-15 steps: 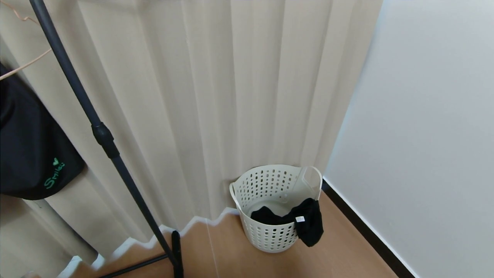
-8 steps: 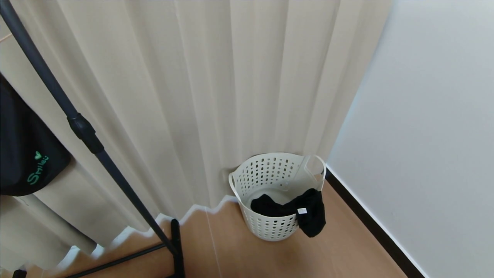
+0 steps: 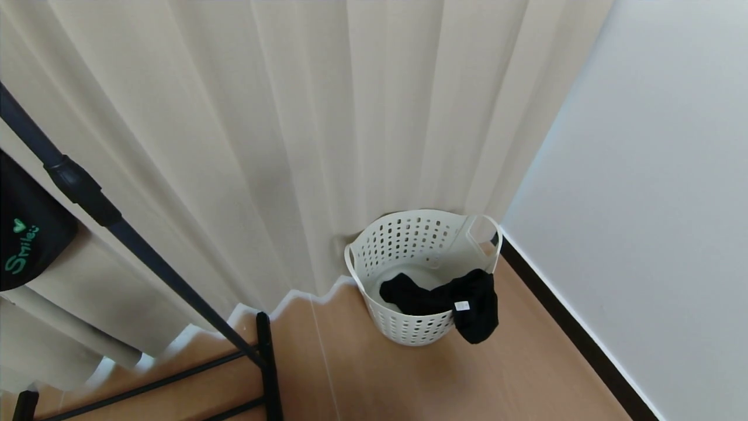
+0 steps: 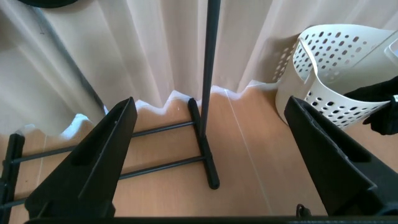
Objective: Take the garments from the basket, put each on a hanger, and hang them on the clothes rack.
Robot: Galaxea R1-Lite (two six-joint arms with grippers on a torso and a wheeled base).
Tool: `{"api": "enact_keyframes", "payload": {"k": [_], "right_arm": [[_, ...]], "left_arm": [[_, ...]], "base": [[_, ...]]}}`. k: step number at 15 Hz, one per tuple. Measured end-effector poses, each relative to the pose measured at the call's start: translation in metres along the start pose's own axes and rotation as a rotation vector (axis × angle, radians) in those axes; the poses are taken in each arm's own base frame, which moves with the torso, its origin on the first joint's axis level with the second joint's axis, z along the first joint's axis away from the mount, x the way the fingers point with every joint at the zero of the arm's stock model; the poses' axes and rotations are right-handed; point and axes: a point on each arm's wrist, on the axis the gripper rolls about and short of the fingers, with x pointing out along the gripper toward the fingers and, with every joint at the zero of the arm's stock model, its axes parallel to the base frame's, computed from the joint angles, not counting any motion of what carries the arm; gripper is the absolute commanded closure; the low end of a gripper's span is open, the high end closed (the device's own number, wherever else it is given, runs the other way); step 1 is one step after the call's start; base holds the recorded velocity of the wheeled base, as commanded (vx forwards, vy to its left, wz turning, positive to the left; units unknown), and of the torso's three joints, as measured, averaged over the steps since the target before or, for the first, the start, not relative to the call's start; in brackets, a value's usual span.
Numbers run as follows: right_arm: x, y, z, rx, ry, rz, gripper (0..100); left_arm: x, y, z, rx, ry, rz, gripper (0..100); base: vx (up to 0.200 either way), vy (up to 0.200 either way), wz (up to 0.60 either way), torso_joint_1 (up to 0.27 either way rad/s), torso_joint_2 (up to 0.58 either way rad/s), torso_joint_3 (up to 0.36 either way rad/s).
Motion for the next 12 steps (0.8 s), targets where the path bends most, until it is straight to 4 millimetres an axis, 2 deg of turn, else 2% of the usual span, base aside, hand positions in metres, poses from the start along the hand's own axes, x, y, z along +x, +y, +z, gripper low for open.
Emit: {"api": "enact_keyframes", "payload": {"k": [12], "right_arm": [[-0.0001, 0.0, 0.0, -0.003, -0.001, -0.002, 0]], "left_arm": [[0.0, 0.0, 0.0001, 0.0, 0.0, 0.0, 0]], "base": [[0.0, 0.0, 0.0, 0.004, 0.0, -0.198]]}}
